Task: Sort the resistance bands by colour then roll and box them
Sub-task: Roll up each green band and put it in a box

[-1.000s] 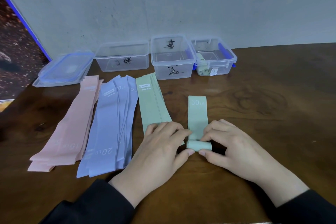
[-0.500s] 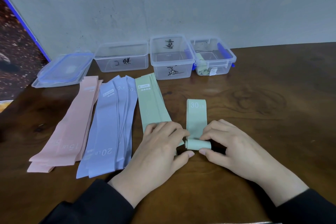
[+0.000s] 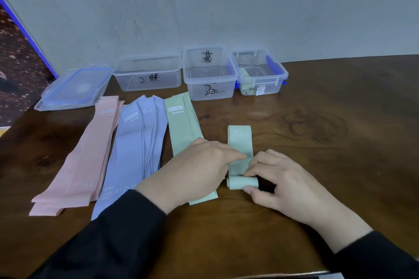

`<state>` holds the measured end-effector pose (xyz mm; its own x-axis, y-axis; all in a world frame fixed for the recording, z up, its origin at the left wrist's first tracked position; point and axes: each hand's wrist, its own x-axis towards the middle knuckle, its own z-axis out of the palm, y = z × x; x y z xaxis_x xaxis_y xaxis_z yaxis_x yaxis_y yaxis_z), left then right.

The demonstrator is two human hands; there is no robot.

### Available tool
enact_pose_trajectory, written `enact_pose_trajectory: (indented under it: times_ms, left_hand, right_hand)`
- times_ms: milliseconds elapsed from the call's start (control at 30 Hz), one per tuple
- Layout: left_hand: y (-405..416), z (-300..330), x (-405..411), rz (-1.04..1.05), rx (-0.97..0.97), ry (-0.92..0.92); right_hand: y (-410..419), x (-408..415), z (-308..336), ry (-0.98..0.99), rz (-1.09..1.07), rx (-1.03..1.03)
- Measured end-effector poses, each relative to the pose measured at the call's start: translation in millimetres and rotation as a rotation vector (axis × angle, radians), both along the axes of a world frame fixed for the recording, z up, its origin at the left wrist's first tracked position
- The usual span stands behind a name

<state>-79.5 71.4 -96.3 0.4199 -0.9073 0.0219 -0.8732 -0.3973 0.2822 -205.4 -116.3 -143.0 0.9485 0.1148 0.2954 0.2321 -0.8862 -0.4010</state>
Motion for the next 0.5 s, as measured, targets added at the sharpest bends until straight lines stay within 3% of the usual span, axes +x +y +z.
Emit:
enact_pose_trajectory:
  times_ms: [100,500]
  left_hand:
    - [-1,-15,6,-0.013,0.03,0.002]
    - [9,-27,0,-0.002,-0.226,-0.029]
  right_hand:
    - [1,-3,1,-0.025,0.001,-0.024]
    - [-3,0,-3,0.003,-0.025,0.033]
